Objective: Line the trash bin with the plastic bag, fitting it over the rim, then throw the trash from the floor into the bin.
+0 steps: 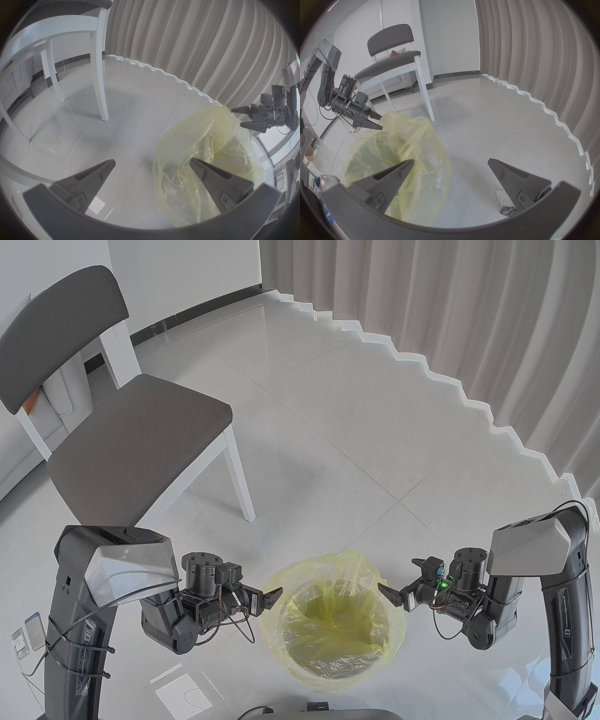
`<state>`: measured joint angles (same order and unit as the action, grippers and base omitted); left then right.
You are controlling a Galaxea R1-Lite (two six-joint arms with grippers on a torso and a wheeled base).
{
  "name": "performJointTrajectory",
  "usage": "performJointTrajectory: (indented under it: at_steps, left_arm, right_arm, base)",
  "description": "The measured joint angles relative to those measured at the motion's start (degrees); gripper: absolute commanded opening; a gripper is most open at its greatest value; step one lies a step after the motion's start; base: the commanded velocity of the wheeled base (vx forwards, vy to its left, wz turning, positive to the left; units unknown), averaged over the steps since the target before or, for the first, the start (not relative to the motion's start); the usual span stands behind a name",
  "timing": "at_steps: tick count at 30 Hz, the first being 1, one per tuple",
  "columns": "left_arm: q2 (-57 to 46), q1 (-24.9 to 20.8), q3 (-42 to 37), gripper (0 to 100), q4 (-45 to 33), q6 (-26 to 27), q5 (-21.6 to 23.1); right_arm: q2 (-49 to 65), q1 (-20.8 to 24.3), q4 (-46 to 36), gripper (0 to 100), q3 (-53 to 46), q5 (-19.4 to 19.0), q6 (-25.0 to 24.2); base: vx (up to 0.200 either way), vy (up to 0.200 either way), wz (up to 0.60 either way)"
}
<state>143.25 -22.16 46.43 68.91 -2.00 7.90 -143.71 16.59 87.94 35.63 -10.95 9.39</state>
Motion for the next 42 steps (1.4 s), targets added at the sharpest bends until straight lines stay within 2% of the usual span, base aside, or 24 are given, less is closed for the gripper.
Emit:
performJointTrajectory:
  at_steps: [10, 17, 24, 33, 37, 42]
  left_arm:
    - [1.0, 0.2, 1.0, 100, -0.5, 0.0, 0.0]
    - [2.2, 1.1, 2.0, 100, -3.8, 0.1, 0.2]
    - [2.6, 1.6, 1.2, 100, -3.4, -0.1, 0.6]
    - [-1.2, 3.2, -1.7, 100, -0.7, -3.7, 1.3]
    - [-2.4, 5.0, -2.8, 100, -0.7, -3.5, 1.6]
    - [-1.8, 5.1, -3.2, 100, -0.8, -3.2, 2.0]
  right_arm:
    - [-3.5, -2.0, -8.9, 100, 7.2, 0.0, 0.0]
    - [-4.9, -2.4, -13.8, 100, 10.9, -0.3, 0.3]
    - [-5.2, -2.9, -14.0, 100, 11.3, -0.5, 0.4]
    - [-3.4, -4.7, -13.4, 100, 10.1, -0.6, 0.4]
    - [-2.4, -5.5, -13.2, 100, 9.4, -0.7, 0.5]
    - [-1.9, -5.9, -11.9, 100, 8.8, -0.8, 0.5]
  base:
    - [0.000, 0.000, 0.00]
    - [0.000, 0.000, 0.00]
    - [0.000, 0.000, 0.00]
    - [0.000, 0.000, 0.00]
    - [0.000, 0.000, 0.00]
    - [0.000, 0.000, 0.00]
